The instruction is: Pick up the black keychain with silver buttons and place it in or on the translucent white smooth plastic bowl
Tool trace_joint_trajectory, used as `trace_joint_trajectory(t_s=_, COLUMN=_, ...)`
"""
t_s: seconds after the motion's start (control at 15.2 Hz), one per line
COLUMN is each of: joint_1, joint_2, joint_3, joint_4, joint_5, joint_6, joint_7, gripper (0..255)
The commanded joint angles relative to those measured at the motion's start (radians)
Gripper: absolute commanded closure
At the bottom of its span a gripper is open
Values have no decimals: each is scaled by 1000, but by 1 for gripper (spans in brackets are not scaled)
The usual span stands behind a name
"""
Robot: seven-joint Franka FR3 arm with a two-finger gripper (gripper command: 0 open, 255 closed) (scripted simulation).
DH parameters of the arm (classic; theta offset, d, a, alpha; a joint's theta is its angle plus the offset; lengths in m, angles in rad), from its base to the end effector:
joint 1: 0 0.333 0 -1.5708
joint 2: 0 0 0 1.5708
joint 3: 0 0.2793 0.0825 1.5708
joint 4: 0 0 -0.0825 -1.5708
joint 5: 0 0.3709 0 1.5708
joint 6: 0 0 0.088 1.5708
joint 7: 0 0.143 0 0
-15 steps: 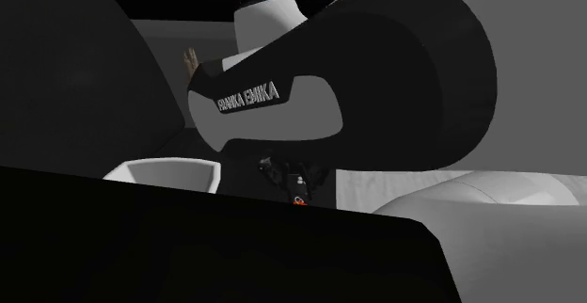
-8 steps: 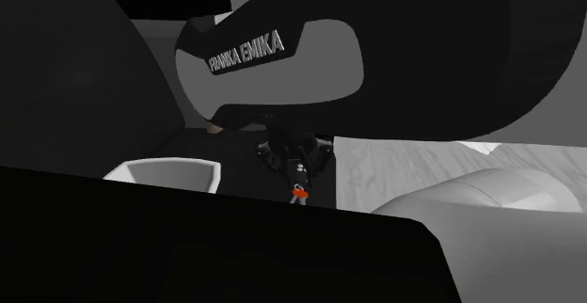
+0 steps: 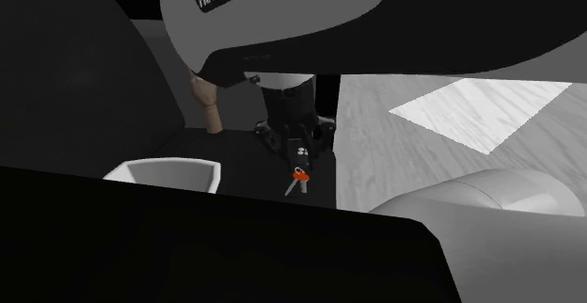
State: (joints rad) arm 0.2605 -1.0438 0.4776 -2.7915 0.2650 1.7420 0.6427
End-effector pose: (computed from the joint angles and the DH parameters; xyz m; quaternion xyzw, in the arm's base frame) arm 0.2072 0.1860 0.3880 0.9924 -0.0951 0.0212 0.0748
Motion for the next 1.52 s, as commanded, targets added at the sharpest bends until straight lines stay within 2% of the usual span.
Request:
trace_joint_trajectory(t_s=0.0, joint_1=-4, joint_2=-5, joint_3=-12, joint_4=25, joint_5=-10, joint_6=-30, joint_7=-2, gripper=255)
trace_joint_trajectory(t_s=1.25, joint_1=-48, joint_2=30, joint_3=-90, joint_4=288, joint_5=-89, joint_6=-254, joint_7=-22, gripper=255)
trace_joint_trajectory(t_s=1.32, joint_1=-48, joint_2=31, joint_3=-91, joint_4=291, joint_5=-90, joint_6=-256, joint_7=-22, gripper=255)
trace_joint_trajectory(t_s=1.45, joint_1=-40, joint_2=51, joint_3=-41, joint_4=323, joint_5=-52, joint_6=-264, joint_7=26, gripper=255)
